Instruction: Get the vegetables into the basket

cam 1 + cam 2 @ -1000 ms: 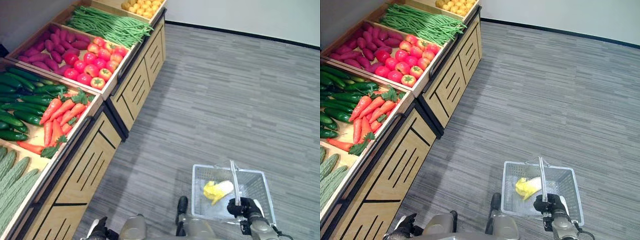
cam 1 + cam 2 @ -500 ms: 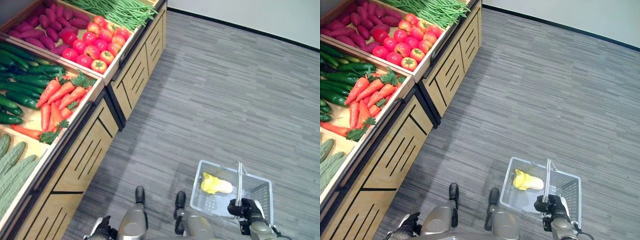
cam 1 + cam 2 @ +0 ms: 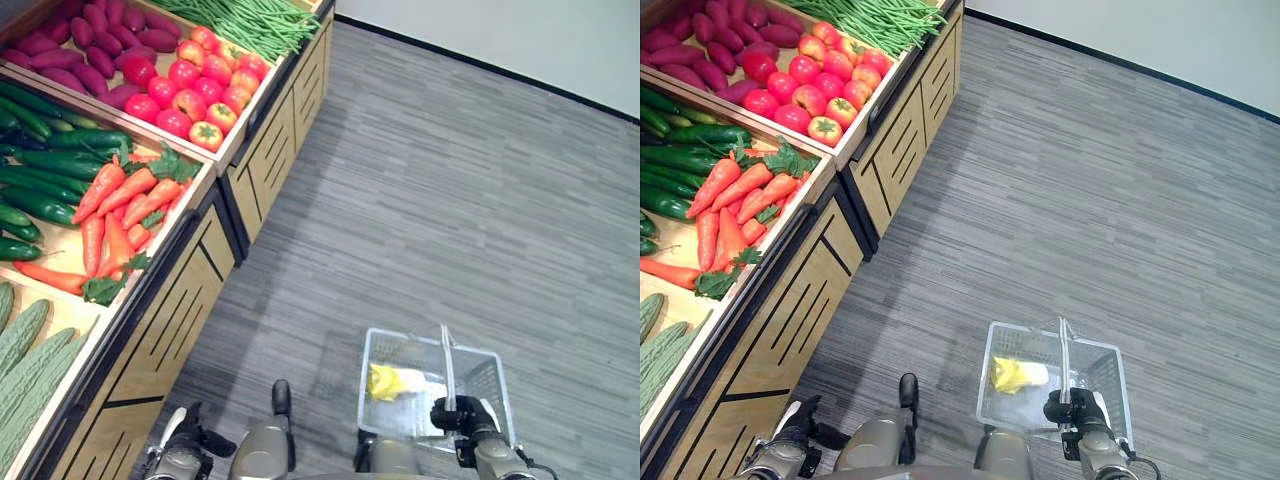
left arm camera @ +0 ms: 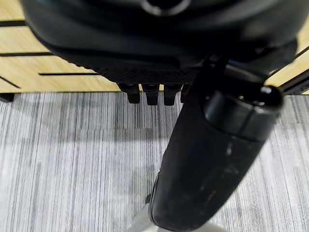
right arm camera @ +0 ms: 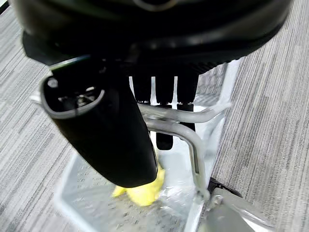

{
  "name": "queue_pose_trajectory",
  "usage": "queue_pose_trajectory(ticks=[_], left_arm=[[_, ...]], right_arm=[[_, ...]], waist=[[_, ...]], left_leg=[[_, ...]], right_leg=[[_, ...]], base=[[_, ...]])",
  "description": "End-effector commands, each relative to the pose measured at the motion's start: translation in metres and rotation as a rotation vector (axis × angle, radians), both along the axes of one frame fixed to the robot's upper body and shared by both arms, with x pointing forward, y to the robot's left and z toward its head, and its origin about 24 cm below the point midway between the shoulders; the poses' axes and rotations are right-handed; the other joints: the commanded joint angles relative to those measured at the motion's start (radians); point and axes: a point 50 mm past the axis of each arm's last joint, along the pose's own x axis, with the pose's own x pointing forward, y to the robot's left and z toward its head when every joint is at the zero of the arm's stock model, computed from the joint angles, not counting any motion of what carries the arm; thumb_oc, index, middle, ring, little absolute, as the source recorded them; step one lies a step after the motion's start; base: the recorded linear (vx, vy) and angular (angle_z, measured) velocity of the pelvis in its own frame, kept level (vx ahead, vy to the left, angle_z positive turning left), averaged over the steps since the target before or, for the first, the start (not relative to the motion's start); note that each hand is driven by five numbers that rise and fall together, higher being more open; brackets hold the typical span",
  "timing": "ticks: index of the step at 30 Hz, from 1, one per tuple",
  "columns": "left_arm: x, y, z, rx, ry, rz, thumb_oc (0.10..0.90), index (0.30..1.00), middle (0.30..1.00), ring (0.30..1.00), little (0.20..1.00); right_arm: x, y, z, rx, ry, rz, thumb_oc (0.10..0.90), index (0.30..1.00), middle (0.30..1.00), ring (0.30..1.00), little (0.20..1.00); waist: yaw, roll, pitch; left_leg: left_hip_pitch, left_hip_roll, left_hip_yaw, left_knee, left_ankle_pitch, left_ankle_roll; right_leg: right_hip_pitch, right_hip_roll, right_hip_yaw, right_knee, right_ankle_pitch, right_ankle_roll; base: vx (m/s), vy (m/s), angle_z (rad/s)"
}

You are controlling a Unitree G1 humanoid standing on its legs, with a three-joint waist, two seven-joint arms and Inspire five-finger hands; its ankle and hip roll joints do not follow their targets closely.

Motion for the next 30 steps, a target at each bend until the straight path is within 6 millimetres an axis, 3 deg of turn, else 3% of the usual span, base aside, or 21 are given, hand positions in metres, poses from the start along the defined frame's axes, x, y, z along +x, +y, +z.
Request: queue_pose_trajectory(ticks=[1, 3, 5, 8, 10, 11, 12, 13, 14, 16, 24, 25, 27, 29, 30], left_arm=[[0.001, 0.002, 0.001, -0.007, -0.026, 0.048, 0.900, 1.000, 1.000, 1.000, 1.000], [0.000, -0.001, 0.000, -0.016, -0.018, 0.037, 0.900, 1.000, 1.000, 1.000, 1.000], [0.002, -0.005, -0.001, -0.030, -0.021, 0.022, 0.900, 1.000, 1.000, 1.000, 1.000], [0.000, -0.006, -0.002, -0.040, -0.021, 0.031, 0.900, 1.000, 1.000, 1.000, 1.000], [-0.001, -0.006, -0.002, -0.040, -0.015, 0.041, 0.900, 1.000, 1.000, 1.000, 1.000], [-0.001, -0.005, -0.002, -0.042, -0.014, 0.047, 0.900, 1.000, 1.000, 1.000, 1.000], [-0.001, -0.005, -0.002, -0.042, -0.014, 0.047, 0.900, 1.000, 1.000, 1.000, 1.000], [-0.003, -0.005, -0.003, -0.050, -0.011, 0.066, 0.900, 1.000, 1.000, 1.000, 1.000], [-0.008, -0.003, -0.004, -0.059, 0.003, 0.099, 0.900, 1.000, 1.000, 1.000, 1.000], [-0.011, -0.003, -0.005, -0.062, 0.012, 0.113, 0.900, 1.000, 1.000, 1.000, 1.000], [-0.033, -0.006, -0.011, -0.115, 0.044, 0.243, 0.900, 1.000, 1.000, 1.000, 1.000], [-0.033, -0.007, -0.012, -0.121, 0.040, 0.249, 0.900, 1.000, 1.000, 1.000, 1.000], [-0.030, -0.012, -0.012, -0.132, 0.039, 0.242, 0.900, 1.000, 1.000, 1.000, 1.000], [-0.030, -0.013, -0.013, -0.130, 0.046, 0.225, 0.900, 1.000, 1.000, 1.000, 1.000], [-0.029, -0.015, -0.013, -0.130, 0.052, 0.201, 0.900, 1.000, 1.000, 1.000, 1.000]], right_arm=[[0.019, -0.030, 0.021, -0.089, -0.120, -0.014, 0.400, 0.300, 0.300, 0.300, 0.300], [0.016, -0.029, 0.019, -0.083, -0.107, -0.021, 0.400, 0.300, 0.300, 0.300, 0.300], [0.013, -0.031, 0.018, -0.082, -0.101, -0.025, 0.400, 0.300, 0.300, 0.300, 0.300], [0.013, -0.032, 0.019, -0.087, -0.096, -0.016, 0.400, 0.300, 0.300, 0.300, 0.300], [0.016, -0.033, 0.020, -0.091, -0.098, -0.008, 0.400, 0.300, 0.300, 0.300, 0.300], [0.016, -0.034, 0.020, -0.091, -0.097, -0.010, 0.400, 0.300, 0.300, 0.300, 0.300], [0.016, -0.034, 0.020, -0.092, -0.097, -0.010, 0.400, 0.300, 0.300, 0.300, 0.300], [0.015, -0.037, 0.021, -0.099, -0.094, -0.012, 0.400, 0.300, 0.300, 0.300, 0.300], [0.011, -0.038, 0.020, -0.102, -0.078, -0.006, 0.400, 0.300, 0.300, 0.300, 0.300], [0.010, -0.038, 0.020, -0.102, -0.075, -0.007, 0.400, 0.300, 0.300, 0.300, 0.300], [0.002, -0.053, 0.022, -0.142, -0.033, 0.002, 0.400, 0.300, 0.300, 0.300, 0.300], [-0.001, -0.055, 0.022, -0.145, -0.028, -0.005, 0.400, 0.300, 0.300, 0.300, 0.300], [-0.004, -0.059, 0.023, -0.152, -0.024, -0.023, 0.400, 0.300, 0.300, 0.300, 0.300], [-0.010, -0.062, 0.023, -0.151, -0.018, -0.057, 0.400, 0.300, 0.300, 0.300, 0.300], [-0.016, -0.062, 0.020, -0.137, -0.011, -0.090, 0.400, 0.300, 0.300, 0.300, 0.300]], waist=[[0.010, 0.018, 0.015], [0.001, 0.029, 0.013], [-0.017, 0.045, 0.015], [-0.031, 0.056, 0.010], [-0.056, 0.042, 0.019], [-0.060, 0.039, 0.020], [-0.064, 0.042, 0.023], [-0.068, 0.032, 0.023], [-0.066, 0.028, 0.019], [-0.060, 0.028, 0.014], [-0.036, 0.052, 0.002], [-0.036, 0.055, 0.005], [-0.056, 0.058, 0.012], [-0.082, 0.065, 0.007], [-0.115, 0.077, -0.008]], left_leg=[[0.001, -0.008, -0.062, 0.034, -0.009, -0.005], [0.016, -0.009, -0.079, 0.035, -0.010, 0.004], [0.041, -0.009, -0.116, 0.046, -0.023, 0.005], [0.059, 0.004, -0.163, 0.065, -0.044, -0.014], [0.090, 0.003, -0.229, 0.076, -0.073, -0.034], [0.101, 0.006, -0.251, 0.083, -0.085, -0.042], [0.104, 0.008, -0.255, 0.084, -0.088, -0.043], [0.126, 0.008, -0.301, 0.091, -0.110, -0.055], [0.137, 0.020, -0.346, 0.099, -0.116, -0.067], [0.139, 0.031, -0.361, 0.102, -0.116, -0.073], [0.102, 0.121, -0.448, 0.115, -0.013, -0.139], [0.088, 0.128, -0.423, 0.116, 0.001, -0.136], [0.060, 0.152, -0.282, 0.123, 0.014, -0.128], [0.061, 0.192, -0.090, 0.127, 0.020, -0.131], [0.083, 0.244, 0.112, 0.126, 0.042, -0.147]], right_leg=[[0.061, -0.001, 0.028, 0.075, 0.166, 0.038], [0.034, 0.022, 0.070, 0.163, 0.198, 0.041], [-0.001, 0.039, 0.130, 0.191, 0.192, 0.020], [-0.036, -0.005, 0.154, 0.084, 0.167, 0.013], [-0.070, -0.003, 0.236, -0.067, 0.157, 0.027], [-0.080, -0.004, 0.245, -0.100, 0.161, 0.035], [-0.073, -0.003, 0.240, -0.101, 0.159, 0.034], [-0.096, 0.002, 0.246, -0.141, 0.170, 0.045], [-0.078, 0.011, 0.238, -0.123, 0.137, 0.043], [-0.064, 0.015, 0.209, -0.117, 0.109, 0.035], [0.001, 0.087, 0.070, -0.086, 0.015, -0.036], [0.012, 0.082, 0.049, -0.089, 0.010, -0.040], [0.030, 0.066, 0.000, -0.083, -0.004, -0.046], [0.047, 0.054, -0.047, -0.085, -0.010, -0.047], [0.062, 0.041, -0.103, -0.096, -0.009, -0.044]], base=[[0.08, 0.058, 0.01], [0.09, 0.042, 0.01], [0.16, -0.027, 0.22], [0.23, -0.146, 0.68], [0.34, -0.267, 0.63], [0.26, -0.227, 0.59], [0.28, -0.263, 0.73], [0.33, -0.378, 1.34], [0.33, -0.378, 1.38], [0.14, -0.258, 1.57], [0.10, -0.305, 0.77], [0.00, -0.172, 0.71], [-0.03, -0.128, 0.61], [-0.05, -0.054, 0.98], [-0.04, -0.007, 1.55]])
